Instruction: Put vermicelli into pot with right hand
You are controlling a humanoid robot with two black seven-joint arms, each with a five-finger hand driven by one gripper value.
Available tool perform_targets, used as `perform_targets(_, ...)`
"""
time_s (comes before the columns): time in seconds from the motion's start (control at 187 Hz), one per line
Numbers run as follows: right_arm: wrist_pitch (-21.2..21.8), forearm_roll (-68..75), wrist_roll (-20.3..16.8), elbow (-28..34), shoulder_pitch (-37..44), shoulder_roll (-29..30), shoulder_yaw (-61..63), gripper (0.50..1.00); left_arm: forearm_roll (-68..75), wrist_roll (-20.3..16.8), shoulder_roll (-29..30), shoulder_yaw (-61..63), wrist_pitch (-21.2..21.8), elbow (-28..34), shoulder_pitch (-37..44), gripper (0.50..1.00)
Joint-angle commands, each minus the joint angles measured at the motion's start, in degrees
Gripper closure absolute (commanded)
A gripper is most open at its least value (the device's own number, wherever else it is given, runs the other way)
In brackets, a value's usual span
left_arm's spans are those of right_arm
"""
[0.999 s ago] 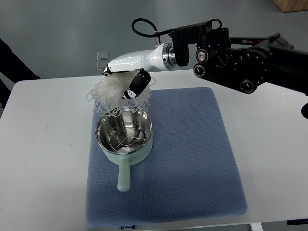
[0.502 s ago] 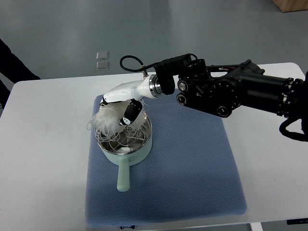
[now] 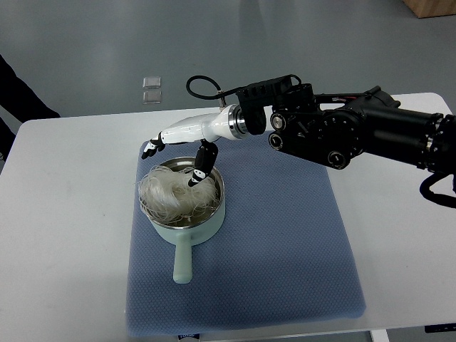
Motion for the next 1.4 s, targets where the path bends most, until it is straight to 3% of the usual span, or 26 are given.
perform_targets(0.0,-0.1,2.5,-0.2,-1.5,0.0,-1.4,3.2,0.638,-0.1,0.0,0.0,0.0,0.0,0.0,0.1,0.5)
perform_targets(0.208,-1.7,13.7,-0.8,-4.5,-2.9,-6.3,10.9,0.638,0.0,0.0,0.0,0.0,0.2,0.0,0.1,0.5)
perform_targets(0.476,-16.1,31.8,-7.9,-5.6,-14.4,-9.2,26.3,0.638,0.0,0.0,0.0,0.0,0.2,0.0,0.1,0.5)
perform_targets(0.705,-23.4,35.1,-8.3,-5.5,-23.9,-8.9,38.0,0.638,0.0,0.0,0.0,0.0,0.2,0.0,0.1,0.5)
perform_targets(0.753,-24.1,35.1,-8.3,-5.5,-25.5,-8.8,39.7,0.634,-0.1,0.0,0.0,0.0,0.2,0.0,0.1,0.5)
perform_targets(0.801,-24.5,35.1,-8.3,-5.3,-26.8,-8.7,41.7,0.587,0.0,0.0,0.0,0.0,0.2,0.0,0.1,0.5)
perform_targets(1.127,-24.6,35.1,-7.9,-4.7,-33.8,-8.8,50.4,0.583,0.0,0.0,0.0,0.0,0.2,0.0,0.1,0.5)
perform_targets(1.394,-24.1,35.4,-6.9,-3.2,-35.0,-8.3,51.6,0.576,0.0,0.0,0.0,0.0,0.2,0.0,0.1,0.5)
